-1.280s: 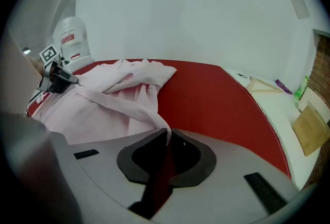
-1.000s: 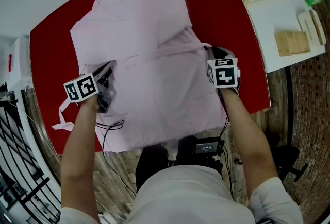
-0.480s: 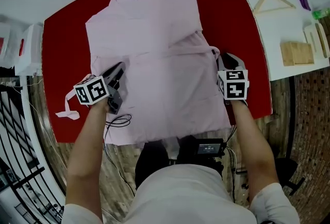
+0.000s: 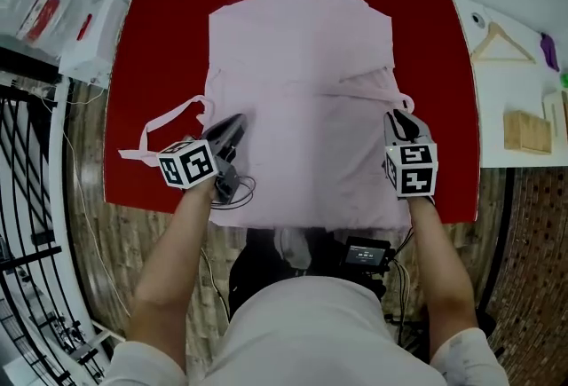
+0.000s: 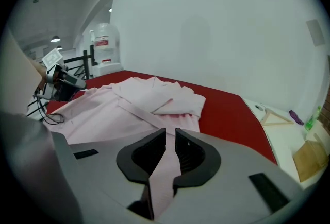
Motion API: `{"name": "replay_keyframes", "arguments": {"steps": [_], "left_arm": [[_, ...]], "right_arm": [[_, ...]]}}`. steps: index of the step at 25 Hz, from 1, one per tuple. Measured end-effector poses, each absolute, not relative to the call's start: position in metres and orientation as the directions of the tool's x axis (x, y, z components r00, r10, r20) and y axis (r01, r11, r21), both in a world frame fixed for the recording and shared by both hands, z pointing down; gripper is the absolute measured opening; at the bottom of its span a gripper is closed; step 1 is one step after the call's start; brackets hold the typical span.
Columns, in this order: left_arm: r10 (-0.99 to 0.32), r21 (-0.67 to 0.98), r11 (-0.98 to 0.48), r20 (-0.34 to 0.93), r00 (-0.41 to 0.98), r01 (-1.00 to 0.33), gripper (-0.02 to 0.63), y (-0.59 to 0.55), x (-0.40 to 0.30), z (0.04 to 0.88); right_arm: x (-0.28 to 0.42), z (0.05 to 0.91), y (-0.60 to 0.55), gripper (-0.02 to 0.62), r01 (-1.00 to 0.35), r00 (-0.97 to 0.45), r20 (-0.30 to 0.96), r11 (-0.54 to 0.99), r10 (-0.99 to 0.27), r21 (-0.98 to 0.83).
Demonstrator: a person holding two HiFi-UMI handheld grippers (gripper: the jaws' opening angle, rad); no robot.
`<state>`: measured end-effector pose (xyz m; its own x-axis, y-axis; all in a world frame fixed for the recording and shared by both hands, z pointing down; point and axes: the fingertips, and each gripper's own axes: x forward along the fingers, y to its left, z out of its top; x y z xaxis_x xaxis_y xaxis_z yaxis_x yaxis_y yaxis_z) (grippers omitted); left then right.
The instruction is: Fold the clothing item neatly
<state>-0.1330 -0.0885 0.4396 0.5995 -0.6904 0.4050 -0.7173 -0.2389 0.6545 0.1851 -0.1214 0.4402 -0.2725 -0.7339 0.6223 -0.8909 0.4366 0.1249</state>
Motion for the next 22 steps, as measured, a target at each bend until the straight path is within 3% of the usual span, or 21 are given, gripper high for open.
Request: {"name": "replay_keyframes", "arguments": {"steps": [22], "left_arm": [[-0.781, 0.73, -0.167, 0.311, 0.541, -0.662, 0.023, 0.013, -0.316, 0.448]], "right_arm": [[-0.138, 0.451, -0.042, 0.04, -0.648, -0.506, 0.692, 0.756, -0.515, 0.089]]}}
